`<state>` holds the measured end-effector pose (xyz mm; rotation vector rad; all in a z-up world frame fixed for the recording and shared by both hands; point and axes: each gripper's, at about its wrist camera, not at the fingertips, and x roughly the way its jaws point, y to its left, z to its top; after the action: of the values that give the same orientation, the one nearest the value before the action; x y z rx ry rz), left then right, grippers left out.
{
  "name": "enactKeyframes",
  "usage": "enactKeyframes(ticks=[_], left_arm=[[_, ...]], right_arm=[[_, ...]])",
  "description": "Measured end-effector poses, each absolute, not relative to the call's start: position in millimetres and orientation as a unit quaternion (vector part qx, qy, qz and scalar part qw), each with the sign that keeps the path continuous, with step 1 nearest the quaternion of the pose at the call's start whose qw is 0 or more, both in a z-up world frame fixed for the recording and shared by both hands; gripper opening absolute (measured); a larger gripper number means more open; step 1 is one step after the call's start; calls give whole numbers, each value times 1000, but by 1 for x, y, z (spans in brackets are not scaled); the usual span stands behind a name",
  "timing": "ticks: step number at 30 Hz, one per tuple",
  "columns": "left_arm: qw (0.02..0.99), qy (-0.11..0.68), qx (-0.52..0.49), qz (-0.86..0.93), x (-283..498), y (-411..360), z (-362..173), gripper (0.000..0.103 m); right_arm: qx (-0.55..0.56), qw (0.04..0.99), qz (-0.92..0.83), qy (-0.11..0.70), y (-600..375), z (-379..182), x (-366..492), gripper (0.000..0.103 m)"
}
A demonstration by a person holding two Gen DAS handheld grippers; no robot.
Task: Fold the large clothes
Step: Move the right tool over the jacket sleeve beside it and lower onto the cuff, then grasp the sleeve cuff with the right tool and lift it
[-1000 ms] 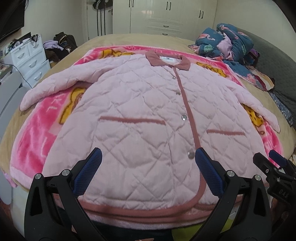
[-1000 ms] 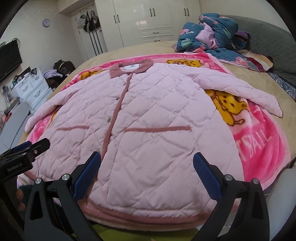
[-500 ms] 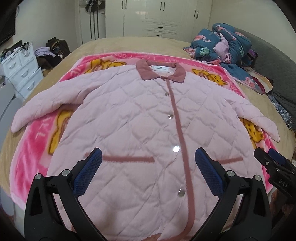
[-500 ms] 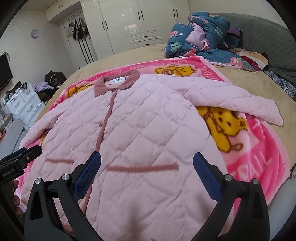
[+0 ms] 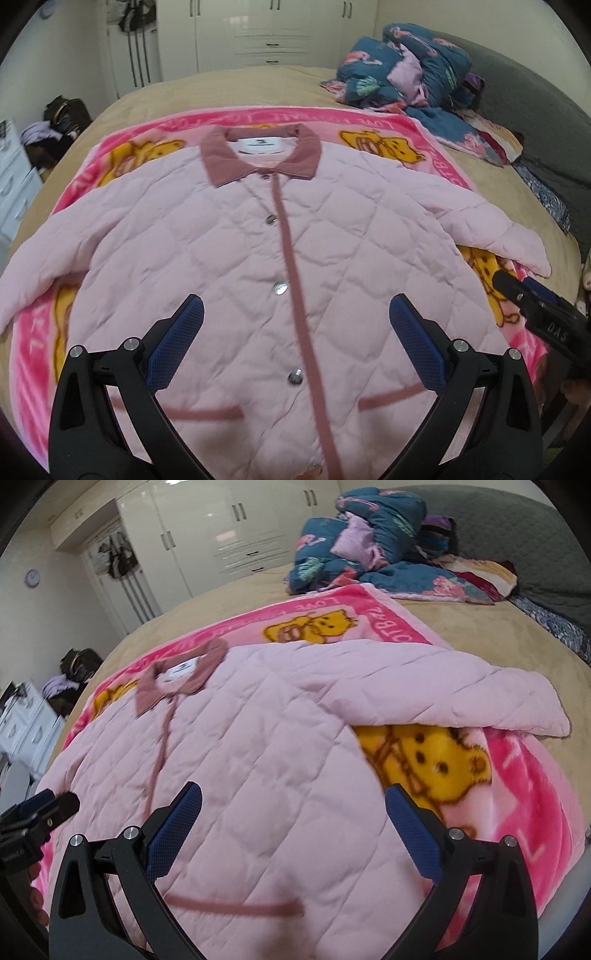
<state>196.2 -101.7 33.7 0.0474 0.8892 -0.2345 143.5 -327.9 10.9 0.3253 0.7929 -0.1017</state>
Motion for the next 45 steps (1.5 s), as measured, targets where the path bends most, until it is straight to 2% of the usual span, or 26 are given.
enactKeyframes(ticks=[18, 39, 40, 43, 44, 45], left_arm=[[875, 472, 39, -102, 293, -139, 5, 94], [860, 502, 34, -82, 323, -133, -11, 94], [860, 503, 33, -79, 323, -130, -10, 94], [861, 502, 29, -73, 325, -122, -7, 94], [861, 502, 28, -72, 325, -120, -6, 94], [862, 501, 27, -70, 325, -117, -3, 94]], right_arm=[[261, 858, -218, 384, -490, -31, 183, 99], [469, 725, -373, 340, -666, -111, 159, 99], [473, 727, -375, 329, -671, -113, 159, 97], [472, 733, -389, 299, -680, -111, 159, 72], [472, 737, -389, 288, -682, -110, 159, 56], [468, 747, -382, 278, -683, -106, 161, 45]])
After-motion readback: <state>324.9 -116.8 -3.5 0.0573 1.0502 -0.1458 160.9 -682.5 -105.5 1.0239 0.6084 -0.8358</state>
